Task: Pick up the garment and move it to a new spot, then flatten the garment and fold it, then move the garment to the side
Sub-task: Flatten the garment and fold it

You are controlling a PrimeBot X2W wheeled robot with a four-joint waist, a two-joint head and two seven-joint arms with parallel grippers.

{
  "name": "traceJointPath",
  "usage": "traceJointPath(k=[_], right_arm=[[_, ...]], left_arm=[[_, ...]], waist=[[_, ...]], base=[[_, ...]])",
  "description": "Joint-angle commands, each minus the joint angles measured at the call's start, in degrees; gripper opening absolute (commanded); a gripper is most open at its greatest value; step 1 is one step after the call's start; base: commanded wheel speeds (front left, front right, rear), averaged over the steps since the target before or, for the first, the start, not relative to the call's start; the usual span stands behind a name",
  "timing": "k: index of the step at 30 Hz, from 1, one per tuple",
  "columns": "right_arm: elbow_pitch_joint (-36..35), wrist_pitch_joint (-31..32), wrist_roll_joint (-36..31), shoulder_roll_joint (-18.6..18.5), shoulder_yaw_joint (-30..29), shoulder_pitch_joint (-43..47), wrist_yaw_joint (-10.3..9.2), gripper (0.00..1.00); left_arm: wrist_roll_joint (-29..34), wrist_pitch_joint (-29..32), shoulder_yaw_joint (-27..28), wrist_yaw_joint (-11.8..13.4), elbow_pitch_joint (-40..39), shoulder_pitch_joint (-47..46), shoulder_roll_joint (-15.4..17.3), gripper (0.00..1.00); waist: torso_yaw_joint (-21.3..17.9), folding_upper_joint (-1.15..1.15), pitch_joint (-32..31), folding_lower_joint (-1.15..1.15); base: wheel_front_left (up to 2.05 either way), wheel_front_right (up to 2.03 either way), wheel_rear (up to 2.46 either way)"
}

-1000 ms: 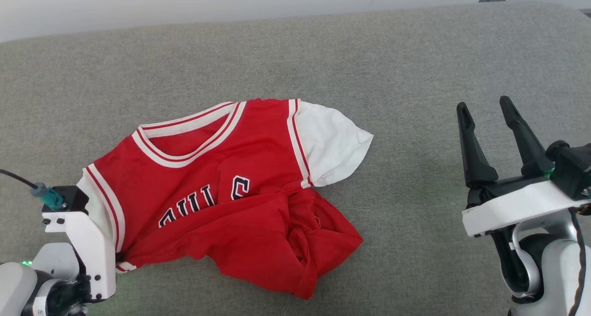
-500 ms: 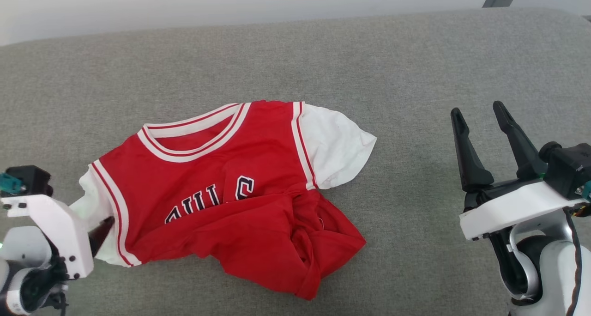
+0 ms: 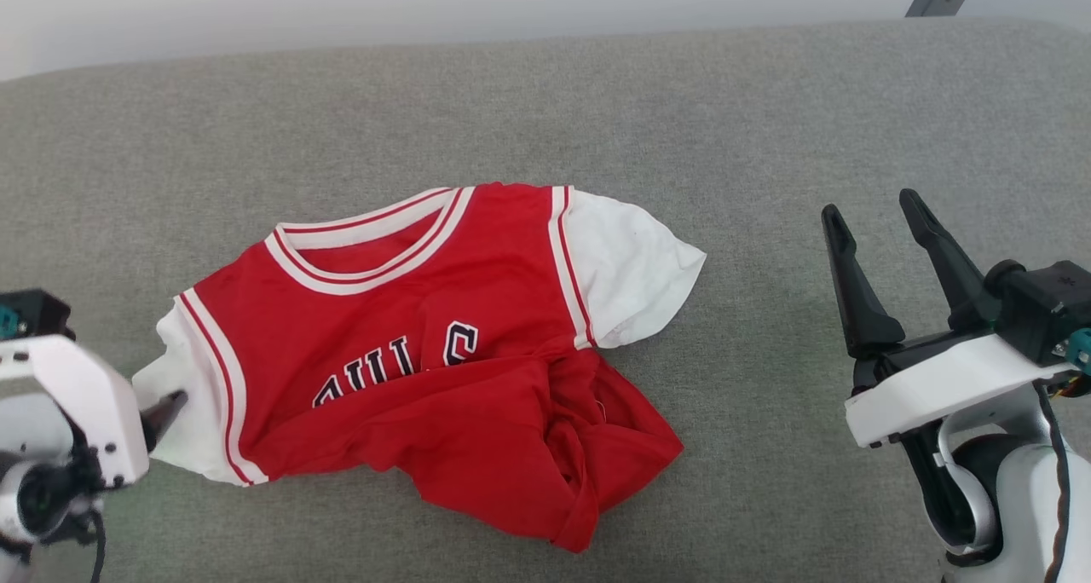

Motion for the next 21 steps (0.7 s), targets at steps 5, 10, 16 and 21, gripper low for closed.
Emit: traceJointPath(k=[5, 10, 16, 21], right_arm=[[-0.98, 1.09, 0.26, -0.68, 0.66, -0.91, 0.00, 1.00], [-1.36, 2.53, 0.44, -1.10, 1.56, -1.37, 0.00, 1.00], [-0.74, 5.66, 1.68, -2.77, 3.81, -2.25, 0.00, 1.00], [1.85, 12.33, 4.91, -5.61, 7.32, -5.21, 0.00, 1.00]], left_arm=[[0.82, 0.59, -1.38, -1.59, 7.97, -5.81, -2.59, 1.00], [1.54, 2.02, -3.60, -2.92, 16.02, -9.08, -5.72, 1.00], [1.17, 4.50, -6.47, -5.26, 22.92, -10.60, -10.27, 0.00], [0.84, 2.87, -7.01, -8.21, 26.61, -13.78, -13.29, 0.00]], waist=[[-0.55, 0.00, 1.47, 0.00], [-0.92, 0.00, 2.81, 0.00], [-0.26, 0.00, 4.06, 0.00], [1.29, 0.00, 5.34, 0.00]], base=[[0.00, 0.00, 0.00], [0.00, 0.00, 0.00], [0.00, 0.00, 0.00], [0.00, 0.00, 0.00]])
